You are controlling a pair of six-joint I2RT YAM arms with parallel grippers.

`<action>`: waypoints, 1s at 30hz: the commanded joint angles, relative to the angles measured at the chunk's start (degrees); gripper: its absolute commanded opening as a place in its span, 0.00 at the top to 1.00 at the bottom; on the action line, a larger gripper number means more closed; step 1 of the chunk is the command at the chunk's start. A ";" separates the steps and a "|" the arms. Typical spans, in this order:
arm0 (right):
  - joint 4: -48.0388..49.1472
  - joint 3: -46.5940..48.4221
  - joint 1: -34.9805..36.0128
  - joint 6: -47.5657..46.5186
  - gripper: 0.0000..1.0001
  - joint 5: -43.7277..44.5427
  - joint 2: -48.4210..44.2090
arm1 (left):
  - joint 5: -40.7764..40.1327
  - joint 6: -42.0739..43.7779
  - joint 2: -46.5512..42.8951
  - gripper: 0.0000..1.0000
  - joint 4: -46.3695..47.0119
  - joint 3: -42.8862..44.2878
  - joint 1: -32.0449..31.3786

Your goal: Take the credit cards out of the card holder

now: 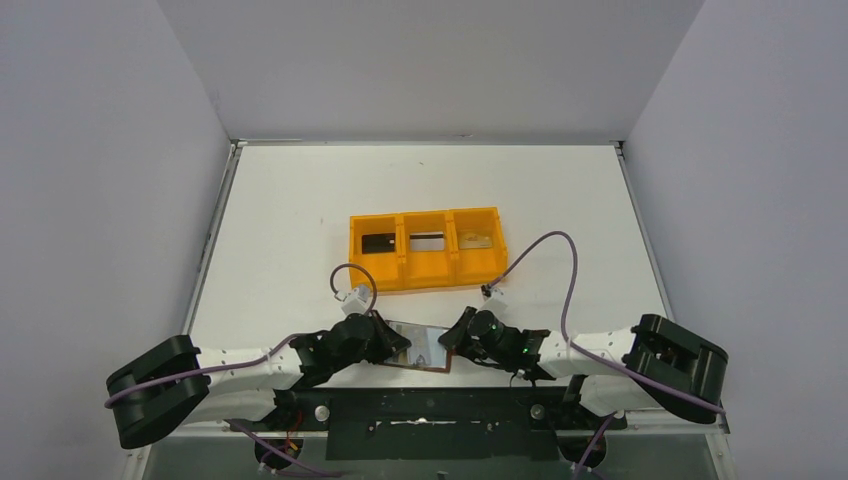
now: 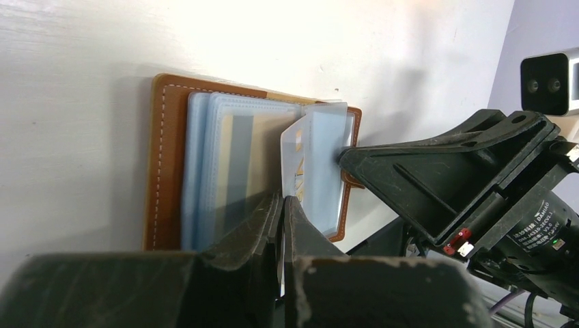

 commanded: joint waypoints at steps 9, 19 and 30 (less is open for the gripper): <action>-11.92 9.68 0.51 -14.01 0.88 0.81 -5.87 | -1.47 3.83 -0.13 1.00 -3.81 1.42 -0.25; -9.23 13.93 0.65 -14.15 0.89 -3.06 4.22 | -1.51 4.03 -0.27 1.00 -3.63 1.63 -0.26; -21.60 12.07 1.06 -9.10 0.91 3.57 8.11 | -4.08 7.23 -7.33 1.00 -16.18 3.90 0.31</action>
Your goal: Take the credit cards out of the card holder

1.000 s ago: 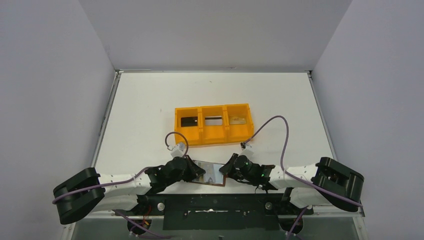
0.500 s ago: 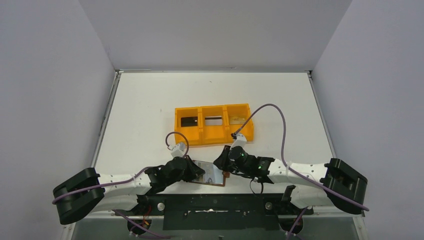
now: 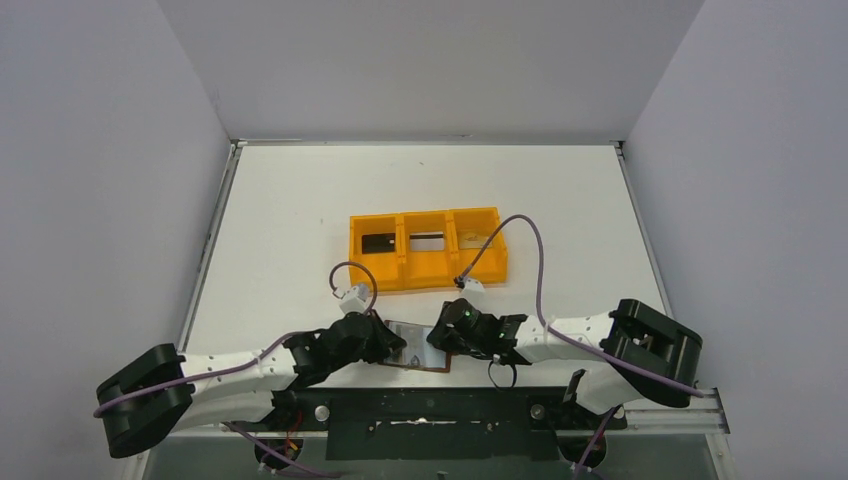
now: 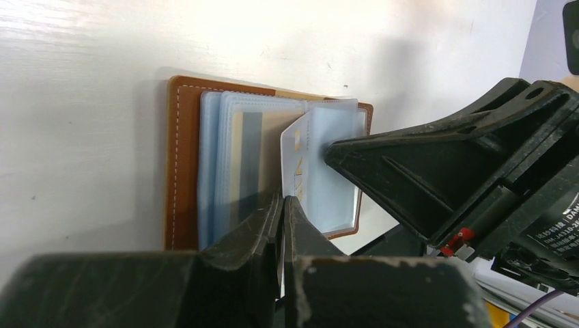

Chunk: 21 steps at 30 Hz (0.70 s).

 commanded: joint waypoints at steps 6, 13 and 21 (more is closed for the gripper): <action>-11.91 1.26 0.41 -1.35 0.92 6.81 -1.92 | -4.65 5.10 -13.63 1.00 -17.32 4.42 1.36; -6.69 4.68 -0.13 -7.75 0.85 4.89 -9.92 | -5.61 6.96 -19.87 1.00 -21.66 6.39 1.89; -2.29 10.05 -0.47 -10.52 0.80 -1.68 -5.43 | -6.42 7.48 -20.29 1.00 -23.24 7.45 1.92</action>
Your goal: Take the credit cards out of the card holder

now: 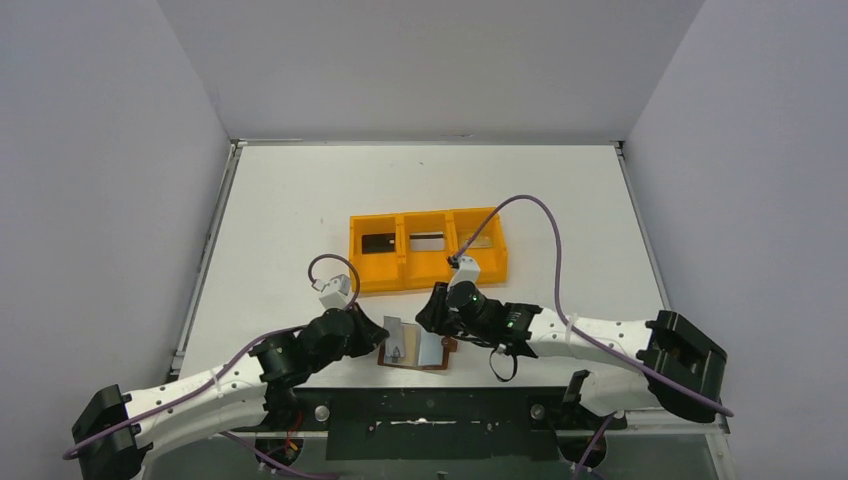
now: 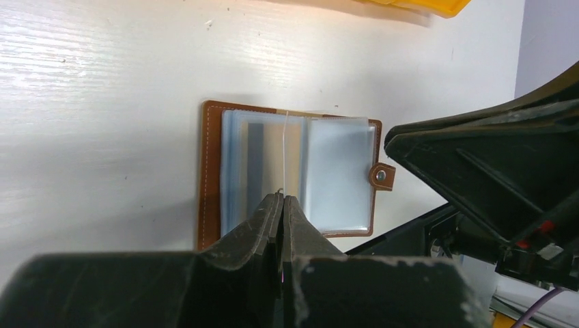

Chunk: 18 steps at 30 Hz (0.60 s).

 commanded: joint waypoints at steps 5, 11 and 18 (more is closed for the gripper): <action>2.74 7.82 -0.02 -2.67 0.81 -4.03 11.68 | -1.53 1.20 -0.19 1.00 -1.19 3.02 0.38; -1.90 9.76 0.60 -1.59 0.84 -3.05 16.74 | -1.53 1.01 -1.38 1.00 -1.88 2.78 0.34; -10.28 8.09 1.29 0.49 0.84 3.32 14.21 | -1.79 0.71 -2.14 1.00 -2.38 2.27 0.44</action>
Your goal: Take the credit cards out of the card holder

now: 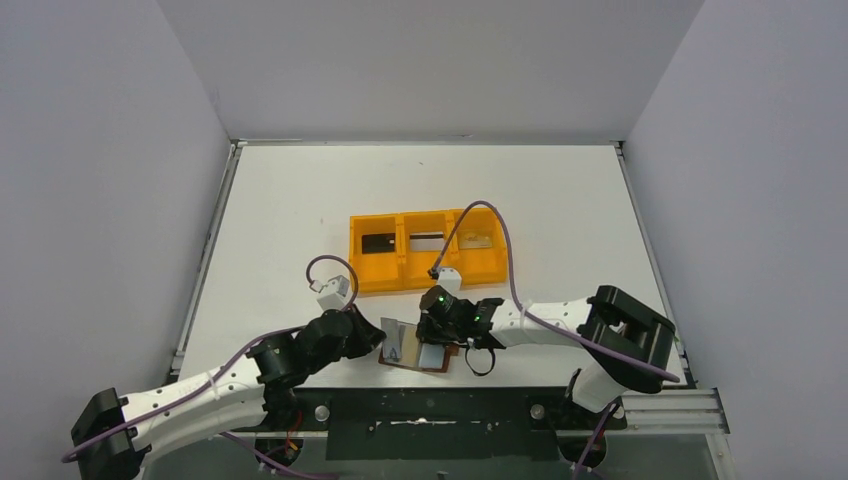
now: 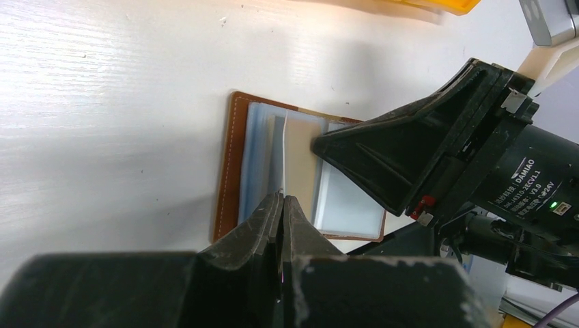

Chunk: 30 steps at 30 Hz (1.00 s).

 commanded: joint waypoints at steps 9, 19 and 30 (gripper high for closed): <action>-5.91 1.30 0.39 -1.34 0.82 5.99 -6.04 | -0.63 1.10 0.26 1.00 1.83 3.22 0.45; 0.75 0.15 -0.87 -4.19 0.69 4.77 -12.97 | -1.15 2.84 0.83 1.00 1.98 5.38 0.45; 22.62 -14.75 -3.29 -2.48 0.41 3.65 -21.73 | -2.08 7.63 -1.36 1.00 -0.06 8.04 2.47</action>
